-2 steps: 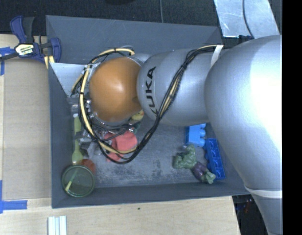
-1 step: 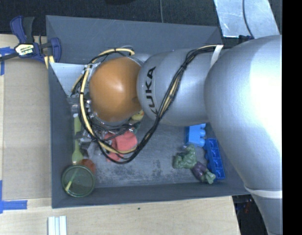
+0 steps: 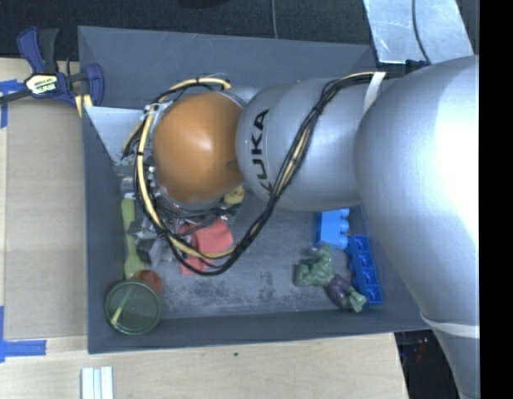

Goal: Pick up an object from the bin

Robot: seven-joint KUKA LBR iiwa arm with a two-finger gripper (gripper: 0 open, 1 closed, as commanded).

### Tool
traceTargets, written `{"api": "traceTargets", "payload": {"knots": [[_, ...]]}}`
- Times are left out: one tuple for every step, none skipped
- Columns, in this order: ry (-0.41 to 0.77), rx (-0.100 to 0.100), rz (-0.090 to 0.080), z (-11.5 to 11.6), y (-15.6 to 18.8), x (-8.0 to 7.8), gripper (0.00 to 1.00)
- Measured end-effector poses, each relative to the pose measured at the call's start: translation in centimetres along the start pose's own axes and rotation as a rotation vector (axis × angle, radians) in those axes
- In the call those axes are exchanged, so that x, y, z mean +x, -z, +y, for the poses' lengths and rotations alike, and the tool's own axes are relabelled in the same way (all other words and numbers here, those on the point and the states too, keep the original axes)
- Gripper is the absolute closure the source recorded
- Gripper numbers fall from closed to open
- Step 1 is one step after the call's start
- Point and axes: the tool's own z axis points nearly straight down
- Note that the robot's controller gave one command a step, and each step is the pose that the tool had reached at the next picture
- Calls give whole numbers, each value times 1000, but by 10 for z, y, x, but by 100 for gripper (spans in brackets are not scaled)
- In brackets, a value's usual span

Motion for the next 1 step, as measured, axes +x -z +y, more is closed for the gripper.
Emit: {"api": "traceTargets", "payload": {"knots": [[-2,3,-4,-1,13,-1,100]]}}
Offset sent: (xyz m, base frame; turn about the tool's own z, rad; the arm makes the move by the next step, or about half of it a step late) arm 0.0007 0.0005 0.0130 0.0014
